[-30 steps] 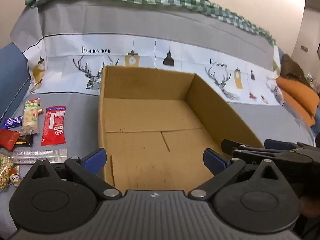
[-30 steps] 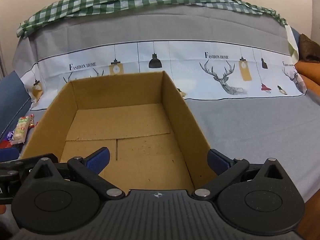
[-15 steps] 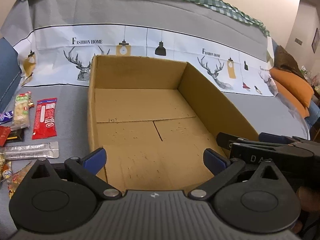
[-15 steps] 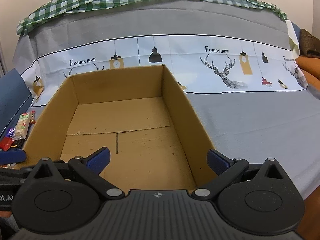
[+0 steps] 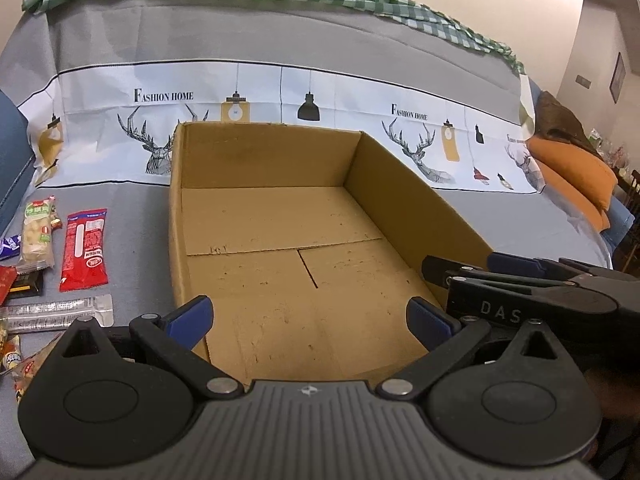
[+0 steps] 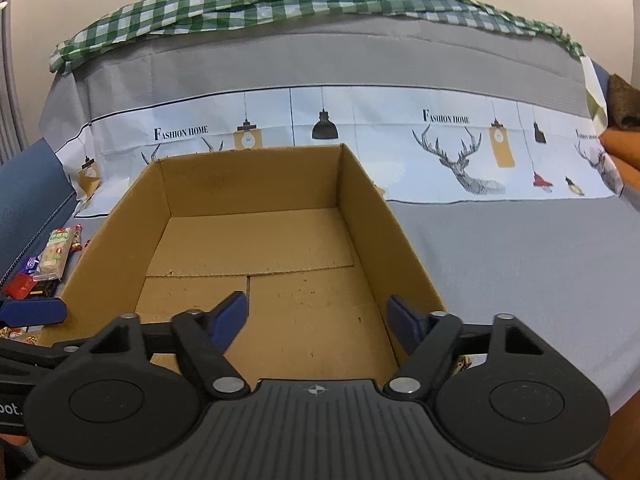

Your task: Organize snacks

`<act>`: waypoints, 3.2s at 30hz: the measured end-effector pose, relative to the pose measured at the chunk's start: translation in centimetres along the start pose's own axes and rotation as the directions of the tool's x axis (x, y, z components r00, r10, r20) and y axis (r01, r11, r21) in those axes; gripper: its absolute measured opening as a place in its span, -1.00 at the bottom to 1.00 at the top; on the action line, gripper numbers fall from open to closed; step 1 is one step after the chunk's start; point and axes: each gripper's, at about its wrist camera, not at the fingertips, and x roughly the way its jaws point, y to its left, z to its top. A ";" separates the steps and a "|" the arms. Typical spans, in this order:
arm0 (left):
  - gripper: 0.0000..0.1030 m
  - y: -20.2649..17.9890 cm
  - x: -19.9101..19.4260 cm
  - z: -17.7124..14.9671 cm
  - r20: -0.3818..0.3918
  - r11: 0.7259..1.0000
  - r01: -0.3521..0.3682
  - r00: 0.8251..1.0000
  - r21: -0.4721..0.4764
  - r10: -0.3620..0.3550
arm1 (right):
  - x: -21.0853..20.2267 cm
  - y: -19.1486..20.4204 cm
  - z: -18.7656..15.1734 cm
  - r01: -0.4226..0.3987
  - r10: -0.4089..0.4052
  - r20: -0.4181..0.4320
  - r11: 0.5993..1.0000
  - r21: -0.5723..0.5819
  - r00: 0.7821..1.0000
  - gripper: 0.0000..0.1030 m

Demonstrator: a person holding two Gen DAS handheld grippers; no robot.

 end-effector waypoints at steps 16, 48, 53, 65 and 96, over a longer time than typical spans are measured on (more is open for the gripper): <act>0.57 -0.4 -0.4 -0.3 0.032 0.999 0.014 0.999 0.046 -0.016 | -0.5 0.0 -0.3 -0.013 0.013 0.037 1.000 -0.013 0.999 0.31; -0.27 0.4 -4.6 0.2 0.033 0.963 0.170 0.983 0.208 -0.180 | -1.5 2.2 -0.1 -0.078 0.082 0.054 0.994 -0.075 0.995 0.30; -0.33 1.5 -6.3 1.0 -0.023 0.920 0.209 0.977 0.332 -0.213 | -2.5 3.4 0.1 -0.131 0.139 0.088 0.987 -0.094 0.986 -0.30; -0.32 12.9 -6.9 -1.0 -0.004 0.971 0.067 0.998 0.229 -0.068 | -4.0 9.1 1.2 -0.299 0.321 0.143 0.942 -0.154 0.936 -0.38; -0.12 24.4 -4.7 -1.1 -0.072 0.928 -0.276 0.961 -0.251 0.267 | 3.9 28.0 -7.5 -0.452 0.435 -0.159 0.742 -0.494 0.887 0.35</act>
